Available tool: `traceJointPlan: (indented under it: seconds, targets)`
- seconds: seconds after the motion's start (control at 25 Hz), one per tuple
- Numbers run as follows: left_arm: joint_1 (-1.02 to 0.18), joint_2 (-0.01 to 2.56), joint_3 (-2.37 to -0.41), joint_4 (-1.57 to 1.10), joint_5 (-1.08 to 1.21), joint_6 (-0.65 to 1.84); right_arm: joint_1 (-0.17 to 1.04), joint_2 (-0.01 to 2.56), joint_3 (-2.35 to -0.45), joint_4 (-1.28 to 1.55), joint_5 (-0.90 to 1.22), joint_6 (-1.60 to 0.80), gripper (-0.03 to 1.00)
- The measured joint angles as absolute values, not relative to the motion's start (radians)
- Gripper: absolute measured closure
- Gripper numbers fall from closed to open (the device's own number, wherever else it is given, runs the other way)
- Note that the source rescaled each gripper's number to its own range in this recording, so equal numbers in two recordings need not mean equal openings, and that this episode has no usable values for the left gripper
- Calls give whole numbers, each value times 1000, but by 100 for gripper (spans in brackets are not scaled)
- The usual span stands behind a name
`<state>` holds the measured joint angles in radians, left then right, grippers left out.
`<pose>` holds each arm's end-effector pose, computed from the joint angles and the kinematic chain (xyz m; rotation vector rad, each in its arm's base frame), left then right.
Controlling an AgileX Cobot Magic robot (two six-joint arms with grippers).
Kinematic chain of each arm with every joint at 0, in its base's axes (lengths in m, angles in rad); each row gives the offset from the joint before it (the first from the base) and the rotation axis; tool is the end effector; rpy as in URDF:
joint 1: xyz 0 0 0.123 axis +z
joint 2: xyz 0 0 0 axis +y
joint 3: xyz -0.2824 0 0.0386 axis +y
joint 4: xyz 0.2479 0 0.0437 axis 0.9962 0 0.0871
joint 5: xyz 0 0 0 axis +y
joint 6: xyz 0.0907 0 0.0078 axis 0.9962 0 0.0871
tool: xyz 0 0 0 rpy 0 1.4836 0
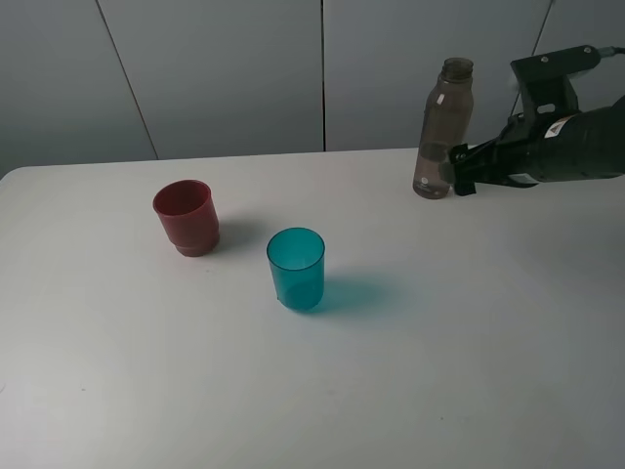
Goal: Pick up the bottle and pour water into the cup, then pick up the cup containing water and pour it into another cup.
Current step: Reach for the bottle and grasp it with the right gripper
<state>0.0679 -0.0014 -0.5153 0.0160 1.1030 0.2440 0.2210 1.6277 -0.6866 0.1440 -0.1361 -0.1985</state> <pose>-0.0087 0.0007 0.2780 0.1813 2.0686 0.2106 0.2973 0.0650 0.1681 -0.3060 2.2701 0.0635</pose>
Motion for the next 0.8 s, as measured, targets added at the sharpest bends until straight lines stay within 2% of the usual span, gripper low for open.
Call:
traceJointPlan:
  seconds: [0.28, 0.6, 0.8]
  targets:
    - [68, -1, -515, 16, 1103, 244, 221, 1834, -688, 144, -297, -194, -3]
    - [68, -1, -515, 16, 1103, 244, 221, 1941, -690, 70, -694, -60, -3]
    - [68, -1, -515, 16, 1103, 244, 221, 1997, -705, 64, -765, -34, -3]
